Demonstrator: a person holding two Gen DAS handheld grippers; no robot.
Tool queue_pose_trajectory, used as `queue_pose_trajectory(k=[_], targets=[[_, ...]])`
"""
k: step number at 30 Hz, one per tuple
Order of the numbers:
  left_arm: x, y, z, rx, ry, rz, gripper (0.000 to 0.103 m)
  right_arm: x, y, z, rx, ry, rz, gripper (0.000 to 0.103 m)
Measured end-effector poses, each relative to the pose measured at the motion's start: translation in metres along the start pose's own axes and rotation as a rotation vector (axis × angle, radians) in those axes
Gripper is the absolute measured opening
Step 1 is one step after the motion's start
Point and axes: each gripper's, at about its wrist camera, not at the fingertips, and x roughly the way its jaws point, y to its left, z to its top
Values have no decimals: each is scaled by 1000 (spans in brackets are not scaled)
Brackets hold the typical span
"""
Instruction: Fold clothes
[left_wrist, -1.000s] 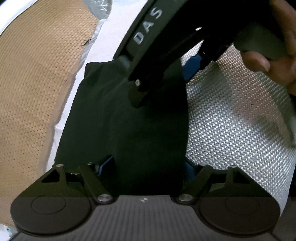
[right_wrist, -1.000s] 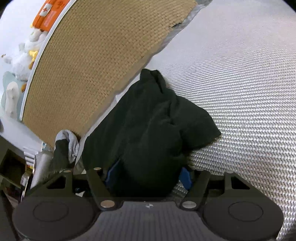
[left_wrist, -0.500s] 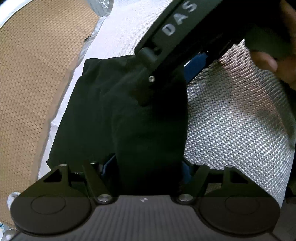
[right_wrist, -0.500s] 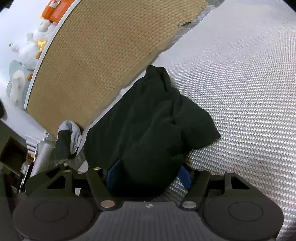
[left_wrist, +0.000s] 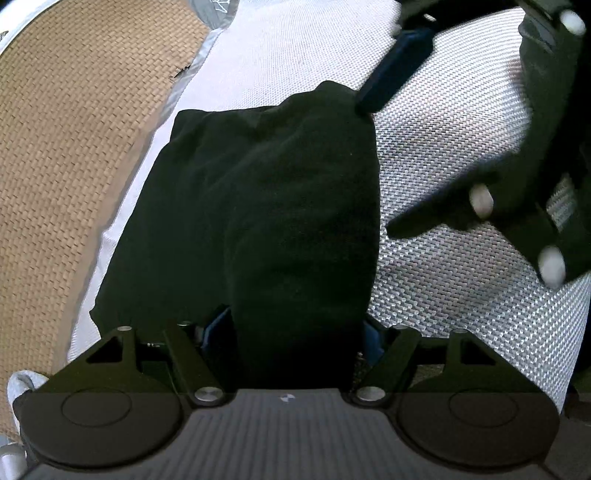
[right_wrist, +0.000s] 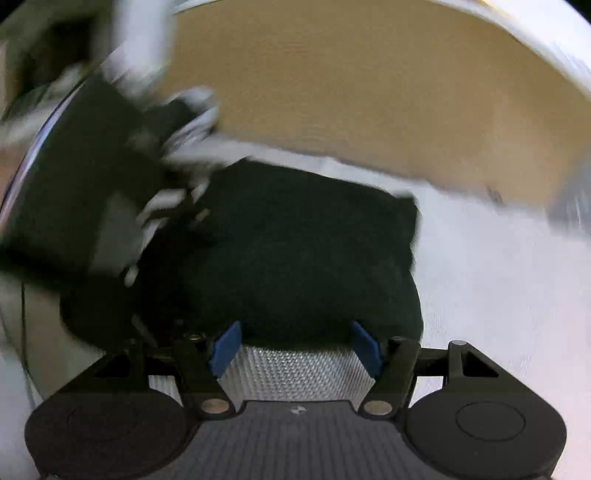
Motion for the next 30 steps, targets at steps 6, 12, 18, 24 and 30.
queue_pose_trajectory(k=[6,12,18,24,30], targets=[[1,-2,2,-1,-4,-2,74,15,38,-8,-533,-7,-127,70],[-2,-3,-1,-6,-8,-7,75,31,47,-25,-836,-39,-125,73],[-4,-4,-4,-2,-13,-14,75,45,49,-38,-979,-74,-126,76],[-5,-6,-6,-10,-19,-6,75,48,49,-42,-1018,-137,-116,76],[-7,-4,-8,-20,-20,-20,76,45,62,-50,-1116,-186,-173,76]])
